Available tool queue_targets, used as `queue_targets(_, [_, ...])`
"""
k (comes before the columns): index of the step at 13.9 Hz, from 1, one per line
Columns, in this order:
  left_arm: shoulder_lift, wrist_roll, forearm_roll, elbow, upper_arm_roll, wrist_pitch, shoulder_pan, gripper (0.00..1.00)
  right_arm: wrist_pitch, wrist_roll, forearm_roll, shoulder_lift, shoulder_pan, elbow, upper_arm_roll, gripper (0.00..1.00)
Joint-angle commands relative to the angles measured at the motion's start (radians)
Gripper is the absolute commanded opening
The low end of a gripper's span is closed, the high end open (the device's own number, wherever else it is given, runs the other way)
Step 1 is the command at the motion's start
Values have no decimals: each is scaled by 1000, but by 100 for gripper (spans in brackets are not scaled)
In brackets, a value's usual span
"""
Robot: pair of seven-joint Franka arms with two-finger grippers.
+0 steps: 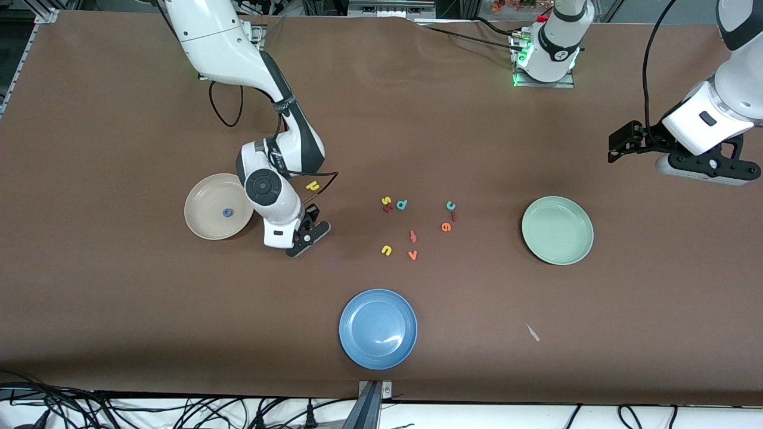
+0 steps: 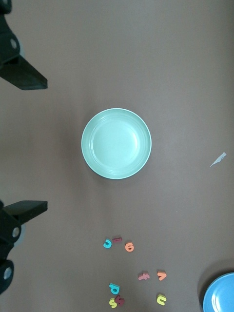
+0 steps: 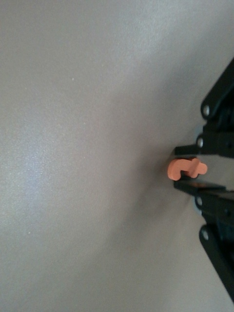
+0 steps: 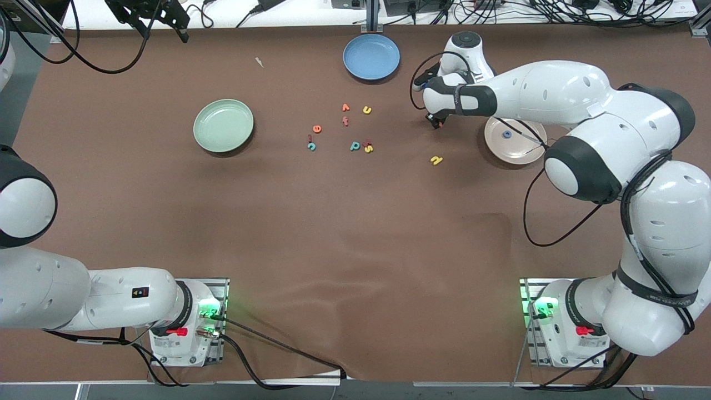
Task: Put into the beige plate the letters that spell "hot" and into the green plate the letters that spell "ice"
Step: 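Place the orange letter on the white plate with the right gripper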
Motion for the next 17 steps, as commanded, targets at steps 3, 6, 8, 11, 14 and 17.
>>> queue_targets(3, [15, -14, 6, 34, -5, -24, -7, 100, -21, 5, 2, 12, 10, 16, 0, 0])
queue_targets(6, [15, -14, 6, 34, -5, -24, -7, 100, -143, 8, 6, 9, 6, 87, -4, 0])
queue_targets(8, [15, -12, 6, 34, -6, -24, -7, 100, -211, 11, 6, 5, 3, 113, -9, 0])
queue_targets(11, [15, -14, 6, 36, -6, -24, -7, 100, -342, 1, 1, -37, 1, 101, -81, 0])
queue_targets(14, [15, -14, 7, 36, -6, -24, -7, 100, -435, -7, -4, -101, 3, 57, -167, 0])
queue_targets(17, [30, -41, 6, 37, -3, -23, -4, 100, -406, 1, 2, -146, 3, -23, -224, 0])
